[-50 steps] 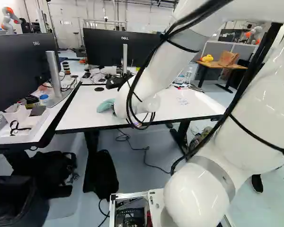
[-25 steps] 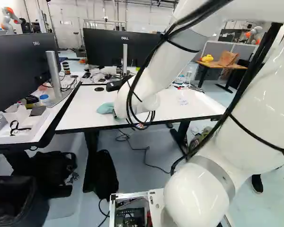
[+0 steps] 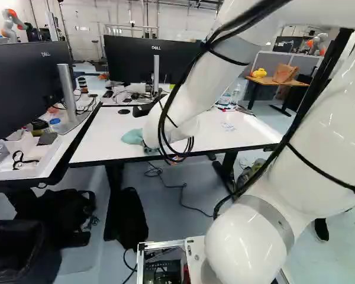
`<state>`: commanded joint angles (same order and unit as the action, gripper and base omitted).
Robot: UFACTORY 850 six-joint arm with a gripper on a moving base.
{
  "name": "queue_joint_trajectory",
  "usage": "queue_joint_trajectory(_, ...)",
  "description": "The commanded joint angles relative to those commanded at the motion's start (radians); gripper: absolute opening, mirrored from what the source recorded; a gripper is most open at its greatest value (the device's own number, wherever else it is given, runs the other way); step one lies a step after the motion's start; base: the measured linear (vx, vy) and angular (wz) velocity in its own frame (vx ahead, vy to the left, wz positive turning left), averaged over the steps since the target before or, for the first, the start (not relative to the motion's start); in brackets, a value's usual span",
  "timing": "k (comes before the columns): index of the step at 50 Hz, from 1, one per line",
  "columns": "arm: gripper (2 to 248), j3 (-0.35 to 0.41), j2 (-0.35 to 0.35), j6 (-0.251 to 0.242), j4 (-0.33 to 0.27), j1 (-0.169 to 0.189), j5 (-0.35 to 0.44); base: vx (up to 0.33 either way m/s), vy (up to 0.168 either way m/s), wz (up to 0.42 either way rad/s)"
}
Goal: Clean the table with the green towel
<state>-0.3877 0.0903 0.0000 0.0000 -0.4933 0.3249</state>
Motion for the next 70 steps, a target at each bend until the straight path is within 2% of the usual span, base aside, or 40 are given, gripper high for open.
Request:
queue_joint_trajectory(11,50,0.009,0.009,0.0,0.0,-0.007,0.0,0.0,0.0,0.0)
queue_joint_trajectory(25,50,0.066,0.07,0.0,0.0,-0.027,0.0,0.0,0.0,0.0)
queue_joint_trajectory(37,50,0.094,0.101,0.0,0.0,0.012,0.0,0.0,0.0,0.0)
queue_joint_trajectory(46,50,0.094,0.101,0.0,0.0,0.052,0.0,0.0,0.0,0.0)
queue_joint_trajectory(54,50,0.072,0.076,0.0,0.0,0.084,0.0,0.0,0.0,0.0)
queue_joint_trajectory(70,50,-0.005,-0.006,0.0,0.0,0.112,0.0,0.0,0.0,0.0)
